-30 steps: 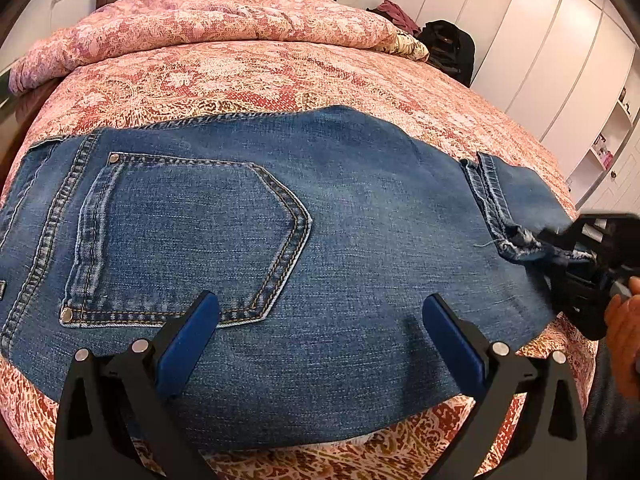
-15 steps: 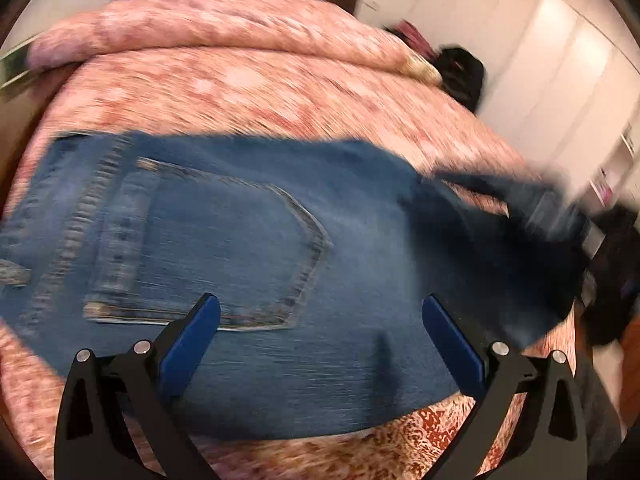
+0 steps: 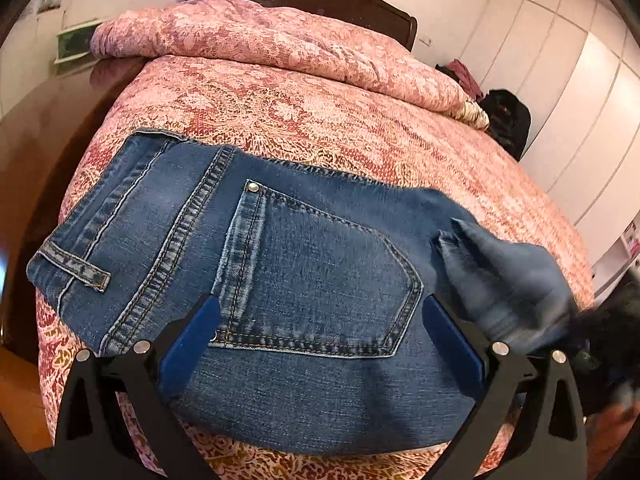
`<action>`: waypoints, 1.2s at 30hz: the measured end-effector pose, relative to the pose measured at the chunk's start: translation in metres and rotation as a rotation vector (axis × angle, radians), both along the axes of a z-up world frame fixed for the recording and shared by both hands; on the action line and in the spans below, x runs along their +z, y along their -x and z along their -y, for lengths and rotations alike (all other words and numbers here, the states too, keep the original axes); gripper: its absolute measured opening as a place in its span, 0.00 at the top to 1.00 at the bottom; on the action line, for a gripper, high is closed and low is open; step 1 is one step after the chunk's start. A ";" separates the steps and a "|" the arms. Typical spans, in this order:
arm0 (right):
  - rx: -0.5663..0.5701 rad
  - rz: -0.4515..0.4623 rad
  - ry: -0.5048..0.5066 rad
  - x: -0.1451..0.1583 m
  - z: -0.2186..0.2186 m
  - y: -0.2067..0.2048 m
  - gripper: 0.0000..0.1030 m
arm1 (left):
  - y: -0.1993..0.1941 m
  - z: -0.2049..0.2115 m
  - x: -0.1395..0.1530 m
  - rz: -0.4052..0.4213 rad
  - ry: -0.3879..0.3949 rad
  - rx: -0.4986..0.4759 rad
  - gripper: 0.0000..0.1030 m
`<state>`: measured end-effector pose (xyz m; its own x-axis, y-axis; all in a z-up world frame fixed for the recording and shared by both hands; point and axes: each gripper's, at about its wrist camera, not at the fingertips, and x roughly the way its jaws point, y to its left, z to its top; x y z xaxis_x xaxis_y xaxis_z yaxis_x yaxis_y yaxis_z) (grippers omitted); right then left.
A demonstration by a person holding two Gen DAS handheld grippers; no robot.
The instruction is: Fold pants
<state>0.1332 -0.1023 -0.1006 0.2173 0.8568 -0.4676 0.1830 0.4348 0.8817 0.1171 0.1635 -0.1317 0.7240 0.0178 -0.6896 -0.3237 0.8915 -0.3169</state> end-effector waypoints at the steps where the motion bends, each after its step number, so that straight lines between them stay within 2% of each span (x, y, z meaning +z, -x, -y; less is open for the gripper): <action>1: -0.011 -0.067 0.075 -0.022 0.003 0.004 1.00 | -0.001 0.001 0.001 0.001 0.001 0.000 0.02; 2: -0.029 -0.069 0.054 -0.035 0.006 0.006 1.00 | 0.000 0.000 0.000 0.002 0.009 -0.002 0.02; 3: 0.002 -0.041 0.083 -0.027 0.001 0.007 0.98 | 0.001 -0.002 -0.001 0.001 0.015 -0.003 0.02; 5: 0.035 -0.073 0.114 -0.016 -0.003 0.007 0.90 | 0.001 -0.002 0.000 0.002 0.017 -0.002 0.02; 6: 0.055 -0.134 0.090 -0.013 0.000 0.009 0.74 | 0.003 -0.001 0.000 -0.003 0.014 -0.002 0.02; 7: 0.086 -0.185 0.038 -0.008 -0.002 0.007 0.47 | 0.004 0.001 0.000 -0.009 0.005 -0.003 0.02; 8: 0.121 -0.205 -0.001 -0.003 -0.014 -0.005 0.38 | 0.004 0.001 0.000 -0.013 0.000 -0.003 0.02; 9: 0.179 -0.206 -0.019 0.007 -0.012 0.002 0.36 | 0.003 0.002 0.000 -0.015 -0.003 -0.004 0.02; 11: 0.258 -0.160 0.008 0.023 -0.004 0.008 0.36 | 0.003 0.003 -0.001 -0.018 -0.004 -0.003 0.02; 12: 0.257 -0.126 0.016 0.030 0.000 0.005 0.36 | 0.002 0.003 -0.001 -0.021 -0.005 -0.003 0.02; 13: 0.222 -0.062 0.030 0.040 0.011 -0.001 0.37 | 0.001 0.003 -0.002 -0.026 -0.011 -0.003 0.02; 15: 0.136 0.067 0.039 0.052 0.029 -0.023 0.50 | 0.001 0.005 -0.002 -0.029 -0.019 -0.005 0.02; 17: 0.004 0.180 0.116 0.059 0.051 -0.047 0.50 | 0.002 0.006 -0.002 -0.029 -0.022 -0.005 0.02; 18: -0.024 0.205 0.120 0.059 0.055 -0.057 0.50 | 0.002 0.006 -0.002 -0.030 -0.023 -0.004 0.02; 20: -0.062 0.187 0.127 0.040 0.059 -0.079 0.50 | 0.001 0.008 -0.003 -0.036 -0.034 -0.005 0.02; 21: -0.084 0.122 0.151 0.022 0.061 -0.090 0.50 | 0.001 0.010 -0.003 -0.043 -0.045 -0.006 0.02; 22: -0.084 0.085 0.170 0.009 0.065 -0.098 0.57 | 0.000 0.011 -0.003 -0.047 -0.051 -0.006 0.02; 24: -0.102 0.092 0.210 -0.007 0.066 -0.099 0.78 | -0.001 0.013 -0.004 -0.058 -0.065 -0.008 0.02; 26: -0.079 0.130 0.243 -0.004 0.064 -0.097 0.78 | -0.002 0.015 -0.005 -0.068 -0.076 -0.007 0.02; 29: -0.057 0.134 0.332 0.019 0.039 -0.090 0.75 | -0.005 0.018 -0.006 -0.084 -0.102 -0.007 0.02; 30: -0.025 0.169 0.363 0.030 0.038 -0.082 0.66 | -0.006 0.019 -0.006 -0.091 -0.114 -0.007 0.02; 32: 0.016 0.238 0.425 0.045 0.027 -0.072 0.63 | -0.008 0.024 -0.007 -0.112 -0.145 -0.007 0.02; 33: 0.077 0.306 0.446 0.049 0.014 -0.063 0.58 | -0.009 0.026 -0.007 -0.121 -0.159 -0.007 0.02; 34: 0.149 0.348 0.529 0.047 0.000 -0.054 0.35 | -0.010 0.027 -0.007 -0.130 -0.173 -0.008 0.02; 35: 0.219 0.368 0.612 0.040 -0.006 -0.045 0.34 | -0.011 0.029 -0.007 -0.140 -0.187 -0.009 0.02; 36: 0.320 0.481 0.748 0.032 -0.024 -0.029 0.34 | -0.011 0.030 -0.007 -0.146 -0.195 -0.008 0.02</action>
<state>0.1622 -0.0785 -0.0686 0.3368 0.4227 -0.8413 -0.3537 0.8849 0.3030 0.1284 0.1335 -0.1390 0.6178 0.1554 -0.7708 -0.3459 0.9340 -0.0890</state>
